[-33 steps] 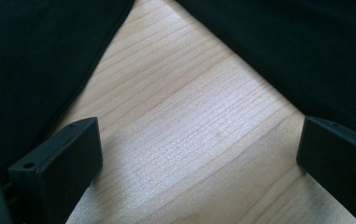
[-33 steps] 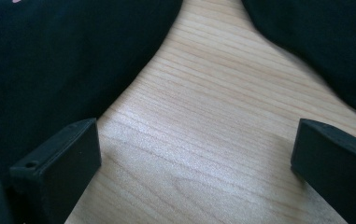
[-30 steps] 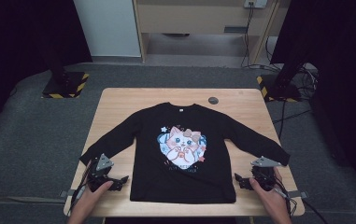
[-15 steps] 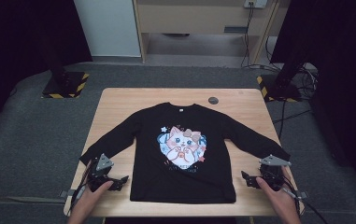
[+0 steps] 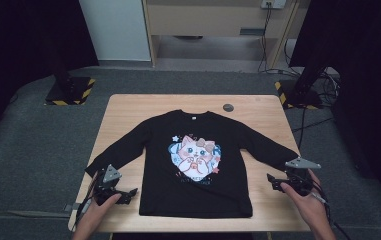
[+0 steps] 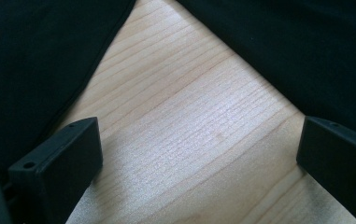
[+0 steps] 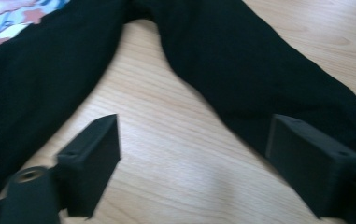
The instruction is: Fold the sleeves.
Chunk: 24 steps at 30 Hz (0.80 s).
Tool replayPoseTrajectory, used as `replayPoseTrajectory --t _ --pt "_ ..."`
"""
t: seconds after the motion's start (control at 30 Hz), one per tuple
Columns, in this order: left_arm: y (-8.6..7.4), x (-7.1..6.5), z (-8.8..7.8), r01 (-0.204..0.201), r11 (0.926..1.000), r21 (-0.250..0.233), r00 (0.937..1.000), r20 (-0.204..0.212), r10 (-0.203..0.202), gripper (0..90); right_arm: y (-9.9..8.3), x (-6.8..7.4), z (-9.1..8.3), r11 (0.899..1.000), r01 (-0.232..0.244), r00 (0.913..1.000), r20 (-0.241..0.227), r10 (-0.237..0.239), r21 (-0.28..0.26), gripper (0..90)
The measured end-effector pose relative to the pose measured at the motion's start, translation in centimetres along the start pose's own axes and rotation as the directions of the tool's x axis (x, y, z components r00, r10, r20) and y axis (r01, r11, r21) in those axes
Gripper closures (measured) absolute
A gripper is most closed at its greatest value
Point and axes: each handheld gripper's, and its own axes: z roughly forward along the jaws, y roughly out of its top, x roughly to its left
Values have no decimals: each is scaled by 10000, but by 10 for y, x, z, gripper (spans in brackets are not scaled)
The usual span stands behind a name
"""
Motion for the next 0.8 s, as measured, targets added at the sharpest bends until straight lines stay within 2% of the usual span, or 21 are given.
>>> replayPoseTrajectory --t 0.07,0.17,0.4,0.53,0.7,0.8 --pt "0 0 0 -11 10000 9 10000 0 11 0 2 -6 1 9998 -121 9999 110 119 134 276" --pt "0 0 0 -13 10000 15 10000 2 13 0 4 -12 1 9995 -152 9995 271 145 260 347" --pt "0 0 0 -4 10000 1 10000 3 4 0 8 -25 5 9987 -384 9983 460 368 346 388" --pt "0 0 0 -12 10000 6 10000 8 12 0 11 -34 7 9975 -641 9955 717 617 311 411" --pt "0 0 0 -5 10000 3 10000 3 5 0 12 -43 9 9969 -740 9905 1183 705 253 497" --pt "0 0 0 -3 10000 3 10000 4 3 0 12 -46 12 9955 -891 9891 1204 845 333 501"
